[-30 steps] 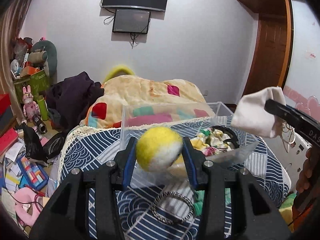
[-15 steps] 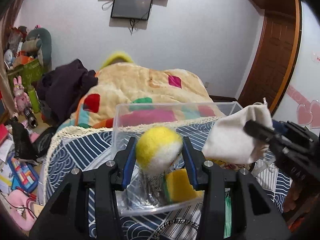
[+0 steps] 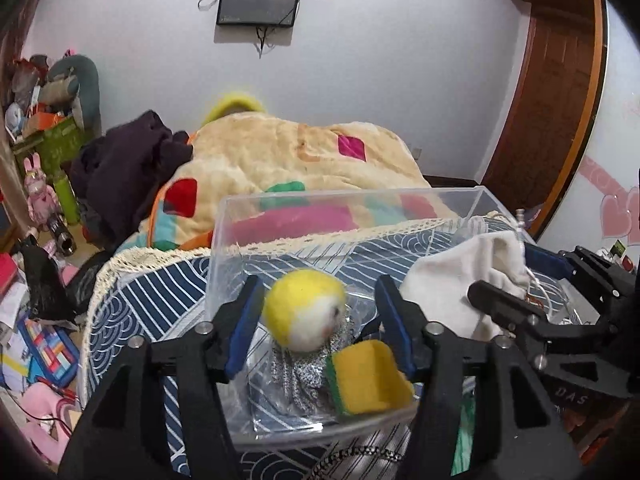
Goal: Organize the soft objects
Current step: 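Drop the felt ball and white pouch into the clear box, then grasp the beaded bracelet with left tool while right tool grasps green glove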
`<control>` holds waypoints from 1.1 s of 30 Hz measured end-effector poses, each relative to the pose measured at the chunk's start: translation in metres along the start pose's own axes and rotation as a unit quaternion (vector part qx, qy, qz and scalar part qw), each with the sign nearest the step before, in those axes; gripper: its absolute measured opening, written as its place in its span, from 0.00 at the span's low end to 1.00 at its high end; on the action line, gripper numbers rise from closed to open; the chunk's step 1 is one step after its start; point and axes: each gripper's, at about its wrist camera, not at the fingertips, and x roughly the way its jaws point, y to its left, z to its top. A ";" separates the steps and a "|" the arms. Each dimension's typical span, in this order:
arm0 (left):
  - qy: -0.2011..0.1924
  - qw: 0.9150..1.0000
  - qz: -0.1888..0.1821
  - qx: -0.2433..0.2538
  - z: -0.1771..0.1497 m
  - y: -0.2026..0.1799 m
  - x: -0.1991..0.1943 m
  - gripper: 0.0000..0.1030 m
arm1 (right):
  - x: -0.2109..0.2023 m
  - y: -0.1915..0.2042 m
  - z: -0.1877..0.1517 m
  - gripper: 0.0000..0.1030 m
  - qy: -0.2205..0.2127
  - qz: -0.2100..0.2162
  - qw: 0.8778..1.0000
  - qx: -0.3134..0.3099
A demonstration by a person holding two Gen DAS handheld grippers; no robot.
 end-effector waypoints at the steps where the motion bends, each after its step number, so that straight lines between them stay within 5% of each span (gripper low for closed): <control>1: -0.005 1.000 0.002 0.004 0.000 -0.002 -0.005 0.60 | -0.003 -0.001 0.000 0.69 -0.003 -0.003 1.000 0.001; 3: -0.013 1.000 0.002 0.010 0.000 -0.006 -0.014 0.61 | -0.009 -0.002 0.000 0.78 -0.008 -0.004 1.000 0.004; 11: -0.051 0.999 -0.009 0.011 0.000 -0.012 -0.059 0.70 | -0.053 -0.004 0.003 0.80 -0.053 -0.006 0.998 0.015; 19: -0.068 0.998 -0.010 0.004 -0.016 -0.007 -0.094 0.80 | -0.086 -0.002 -0.008 0.97 -0.092 0.002 0.995 0.033; 33: 0.011 1.000 -0.002 0.006 -0.080 -0.006 -0.061 0.78 | -0.054 0.025 -0.061 0.97 -0.007 0.042 0.999 0.018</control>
